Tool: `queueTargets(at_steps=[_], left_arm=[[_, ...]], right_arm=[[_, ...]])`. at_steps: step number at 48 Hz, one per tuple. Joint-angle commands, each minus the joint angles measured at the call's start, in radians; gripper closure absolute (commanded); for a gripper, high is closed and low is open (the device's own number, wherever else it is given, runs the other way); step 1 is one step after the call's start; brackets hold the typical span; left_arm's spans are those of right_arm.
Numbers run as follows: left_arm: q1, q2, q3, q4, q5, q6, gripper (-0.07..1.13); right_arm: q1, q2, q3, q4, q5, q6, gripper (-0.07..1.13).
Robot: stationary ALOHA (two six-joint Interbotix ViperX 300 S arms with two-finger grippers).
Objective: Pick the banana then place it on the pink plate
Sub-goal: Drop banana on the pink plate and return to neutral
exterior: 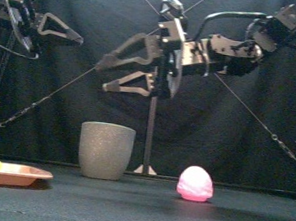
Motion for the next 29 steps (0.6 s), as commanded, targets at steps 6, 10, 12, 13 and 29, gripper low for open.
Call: queueTargets(at_steps=[6,10,12,13,29], left_arm=[[-0.049,-0.002,-0.020,0.037,-0.009,0.000,0.96],[-0.066,-0.005,-0.029,0.040,-0.011,0.002,0.96],[-0.071,-0.006,-0.031,0.043,-0.011,0.002,0.96],[-0.074,-0.008,-0.031,0.048,-0.011,0.002,0.96],[-0.072,-0.009,-0.032,0.109,-0.011,0.002,0.96]], right_arm=[[-0.066,-0.176,0.163,0.003,-0.057,0.003,0.13],[-0.091,-0.224,0.215,0.021,-0.063,0.003,0.13],[-0.100,-0.252,0.236,0.034,-0.064,0.002,0.13],[-0.104,-0.264,0.247,0.038,-0.064,0.000,0.13],[-0.179,-0.543,0.397,0.015,-0.064,-0.006,0.13]])
